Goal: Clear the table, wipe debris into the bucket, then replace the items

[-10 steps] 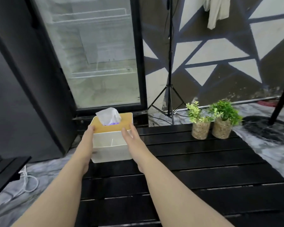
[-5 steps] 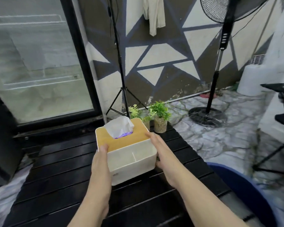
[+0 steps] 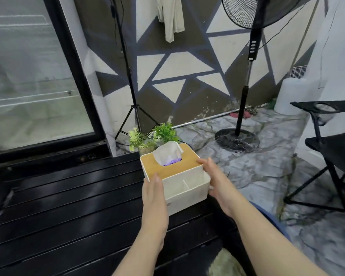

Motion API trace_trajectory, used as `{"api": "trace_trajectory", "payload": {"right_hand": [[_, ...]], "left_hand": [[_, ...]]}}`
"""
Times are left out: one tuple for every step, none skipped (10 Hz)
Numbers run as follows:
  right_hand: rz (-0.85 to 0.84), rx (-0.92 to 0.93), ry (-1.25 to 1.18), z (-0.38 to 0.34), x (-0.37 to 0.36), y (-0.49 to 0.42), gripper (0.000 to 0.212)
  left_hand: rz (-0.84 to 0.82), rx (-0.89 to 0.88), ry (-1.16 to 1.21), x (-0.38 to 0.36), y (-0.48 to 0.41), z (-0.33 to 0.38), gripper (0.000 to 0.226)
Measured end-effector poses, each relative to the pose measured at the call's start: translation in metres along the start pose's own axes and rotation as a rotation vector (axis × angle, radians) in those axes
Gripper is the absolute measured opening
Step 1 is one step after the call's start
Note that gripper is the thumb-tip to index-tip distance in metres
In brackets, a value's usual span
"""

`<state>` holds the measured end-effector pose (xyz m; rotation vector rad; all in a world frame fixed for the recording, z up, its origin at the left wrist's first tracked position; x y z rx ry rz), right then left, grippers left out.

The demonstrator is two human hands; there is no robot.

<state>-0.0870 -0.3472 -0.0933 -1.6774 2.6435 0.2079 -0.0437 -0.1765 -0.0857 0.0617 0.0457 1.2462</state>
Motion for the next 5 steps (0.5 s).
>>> {"api": "trace_trajectory", "payload": {"right_hand": [[-0.010, -0.016, 0.000, 0.002, -0.004, 0.002, 0.047], [-0.020, -0.020, -0.002, 0.001, -0.005, 0.004, 0.052], [-0.030, -0.033, 0.075, -0.007, -0.003, 0.007, 0.052], [0.008, -0.008, 0.149, -0.015, 0.005, 0.016, 0.042], [0.155, 0.032, 0.345, -0.022, 0.014, 0.035, 0.023]], "left_hand": [[0.002, 0.011, -0.019, 0.003, -0.001, -0.003, 0.044], [-0.010, 0.024, -0.019, 0.006, -0.001, 0.000, 0.049], [-0.026, 0.018, -0.028, 0.011, 0.003, 0.003, 0.056], [-0.010, -0.018, -0.064, 0.026, 0.008, 0.005, 0.049], [0.074, -0.029, -0.139, 0.047, 0.020, 0.002, 0.024]]}}
Point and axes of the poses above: each hand's wrist, its own y-axis away from the middle knuckle, its own x-axis out of the back of the hand, z = x × y, the point moved 6 cm from there along -y, towards the middle knuckle, and after that the axes turned 2 degrees about y, right-handed, at the moved point
